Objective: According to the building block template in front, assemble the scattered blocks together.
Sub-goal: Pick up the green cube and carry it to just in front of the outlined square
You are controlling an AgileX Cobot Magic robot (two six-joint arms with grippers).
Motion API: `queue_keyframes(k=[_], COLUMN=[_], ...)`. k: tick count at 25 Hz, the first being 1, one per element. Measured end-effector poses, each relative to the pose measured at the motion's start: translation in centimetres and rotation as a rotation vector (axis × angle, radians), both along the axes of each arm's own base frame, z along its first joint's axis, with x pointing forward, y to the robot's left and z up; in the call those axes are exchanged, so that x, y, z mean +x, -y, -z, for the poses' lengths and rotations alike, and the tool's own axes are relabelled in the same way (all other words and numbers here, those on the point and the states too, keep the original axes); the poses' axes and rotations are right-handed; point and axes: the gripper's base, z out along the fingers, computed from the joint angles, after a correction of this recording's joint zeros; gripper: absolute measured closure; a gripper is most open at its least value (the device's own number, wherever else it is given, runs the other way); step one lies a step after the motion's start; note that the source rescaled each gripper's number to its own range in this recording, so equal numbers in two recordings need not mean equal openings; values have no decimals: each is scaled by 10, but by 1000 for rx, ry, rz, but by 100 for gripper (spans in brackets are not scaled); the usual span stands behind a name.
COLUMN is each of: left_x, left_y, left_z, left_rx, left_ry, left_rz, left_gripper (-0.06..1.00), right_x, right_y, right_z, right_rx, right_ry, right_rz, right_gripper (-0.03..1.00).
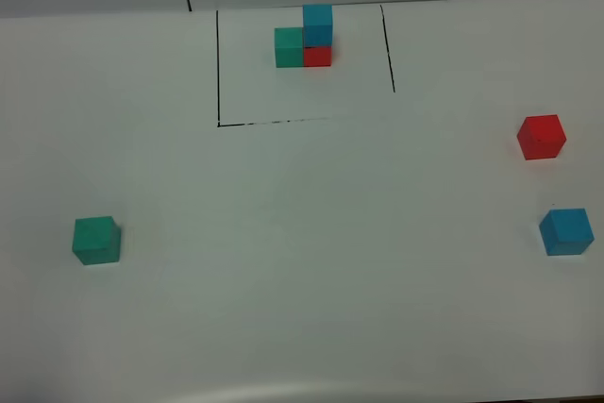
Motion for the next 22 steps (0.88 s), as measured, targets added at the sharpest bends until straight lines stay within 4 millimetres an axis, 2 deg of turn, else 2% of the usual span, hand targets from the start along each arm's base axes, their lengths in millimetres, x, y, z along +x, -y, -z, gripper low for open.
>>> queue_keyframes(k=[22], left_x=[0], left_y=[0], left_z=[0], left_rx=[0], left_ry=[0], left_rz=[0], left_gripper=[94], right_x=[0], right_y=[0], right_z=[0], right_rx=[1], right_ry=[-1], right_rz=[3], right_gripper=[16])
